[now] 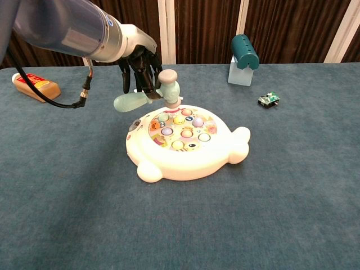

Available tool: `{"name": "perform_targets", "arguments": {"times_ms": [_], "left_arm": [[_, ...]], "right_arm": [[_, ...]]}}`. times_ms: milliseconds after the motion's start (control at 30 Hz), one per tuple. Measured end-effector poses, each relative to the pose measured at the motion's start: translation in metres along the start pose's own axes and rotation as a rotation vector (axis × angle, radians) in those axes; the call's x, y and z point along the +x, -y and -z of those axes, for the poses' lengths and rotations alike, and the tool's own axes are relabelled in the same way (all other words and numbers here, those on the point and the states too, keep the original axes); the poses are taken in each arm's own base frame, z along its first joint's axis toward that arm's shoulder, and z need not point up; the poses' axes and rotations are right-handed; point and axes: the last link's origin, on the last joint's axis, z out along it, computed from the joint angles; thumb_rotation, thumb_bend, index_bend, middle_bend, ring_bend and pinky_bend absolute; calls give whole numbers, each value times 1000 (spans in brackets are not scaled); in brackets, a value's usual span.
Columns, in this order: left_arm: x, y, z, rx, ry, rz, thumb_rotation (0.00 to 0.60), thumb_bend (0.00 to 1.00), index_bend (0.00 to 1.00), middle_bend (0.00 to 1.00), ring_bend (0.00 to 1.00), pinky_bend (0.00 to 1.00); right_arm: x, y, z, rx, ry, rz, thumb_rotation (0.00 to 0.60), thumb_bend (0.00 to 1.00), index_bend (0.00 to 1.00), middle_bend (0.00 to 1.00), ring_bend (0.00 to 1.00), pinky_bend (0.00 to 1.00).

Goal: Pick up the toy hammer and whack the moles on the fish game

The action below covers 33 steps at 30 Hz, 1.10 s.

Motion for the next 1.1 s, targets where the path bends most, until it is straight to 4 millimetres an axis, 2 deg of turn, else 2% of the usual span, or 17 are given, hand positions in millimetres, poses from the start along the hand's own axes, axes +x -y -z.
{"name": "perform_targets", "arguments": {"times_ms": [1100], "left_arm": [[-19, -5, -14, 12, 34, -18, 600, 649, 672, 568, 409, 507]], "right_arm": [[0, -1, -1, -8, 10, -17, 600, 242, 0, 0, 0, 0]]}}
